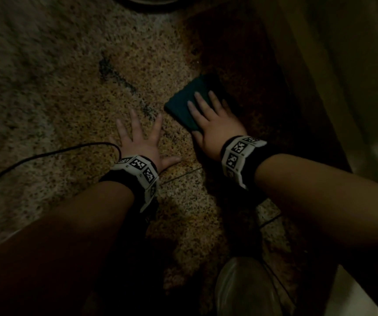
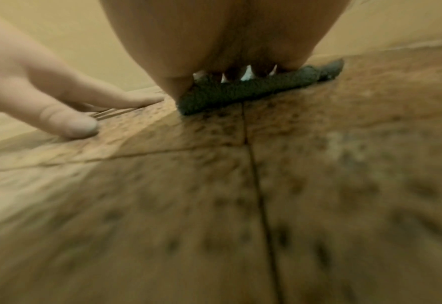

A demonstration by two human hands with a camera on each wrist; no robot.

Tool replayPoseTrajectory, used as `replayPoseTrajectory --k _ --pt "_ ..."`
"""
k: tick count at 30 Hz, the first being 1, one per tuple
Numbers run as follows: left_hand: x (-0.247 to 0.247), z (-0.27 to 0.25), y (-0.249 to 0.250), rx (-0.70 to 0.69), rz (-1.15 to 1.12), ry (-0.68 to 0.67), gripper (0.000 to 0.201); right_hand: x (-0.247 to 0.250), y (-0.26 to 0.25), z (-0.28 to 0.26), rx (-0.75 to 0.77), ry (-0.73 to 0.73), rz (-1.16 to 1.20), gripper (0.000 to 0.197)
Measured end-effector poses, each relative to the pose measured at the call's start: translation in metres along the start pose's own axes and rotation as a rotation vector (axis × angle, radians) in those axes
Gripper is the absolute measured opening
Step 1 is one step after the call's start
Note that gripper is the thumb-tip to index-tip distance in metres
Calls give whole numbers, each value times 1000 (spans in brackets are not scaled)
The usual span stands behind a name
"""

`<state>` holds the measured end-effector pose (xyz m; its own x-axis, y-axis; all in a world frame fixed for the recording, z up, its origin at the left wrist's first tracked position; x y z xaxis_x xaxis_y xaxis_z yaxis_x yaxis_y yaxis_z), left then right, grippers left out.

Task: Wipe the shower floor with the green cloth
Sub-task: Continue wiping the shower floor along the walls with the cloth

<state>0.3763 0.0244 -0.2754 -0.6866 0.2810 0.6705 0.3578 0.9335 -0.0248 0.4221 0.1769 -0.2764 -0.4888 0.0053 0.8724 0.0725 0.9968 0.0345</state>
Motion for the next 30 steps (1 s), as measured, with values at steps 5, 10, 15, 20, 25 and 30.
replayPoseTrajectory --k 5,10,15,20,25,30 --pt "2 -1 -4 -30 -25 -35 108 -1 -3 -16 52 -23 -9 65" --pt "2 0 -8 -42 -20 -74 110 -28 -14 -56 134 -81 -52 67" --pt "2 0 -9 -71 -24 -67 109 -44 -26 -77 154 -33 -36 68" --pt "2 -1 -13 -98 -2 -49 110 -33 -28 -72 214 -53 -1 64" --pt "1 -1 -19 -118 29 -33 115 -15 -32 -40 195 -41 -24 65" --pt "-1 0 -23 -122 26 -20 121 3 -44 -9 173 -54 -14 64"
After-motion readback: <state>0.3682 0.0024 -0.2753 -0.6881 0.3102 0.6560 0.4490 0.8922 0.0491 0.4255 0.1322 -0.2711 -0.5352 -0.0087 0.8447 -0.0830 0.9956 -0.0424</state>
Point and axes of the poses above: each hand's wrist, its own z-axis towards the middle knuckle, its own x-axis out of the back of the hand, y = z × x, the point moved 6 cm from there along z, towards the middle knuckle, and after that the axes turned 6 degrees about -z, right-handed, at the moved point
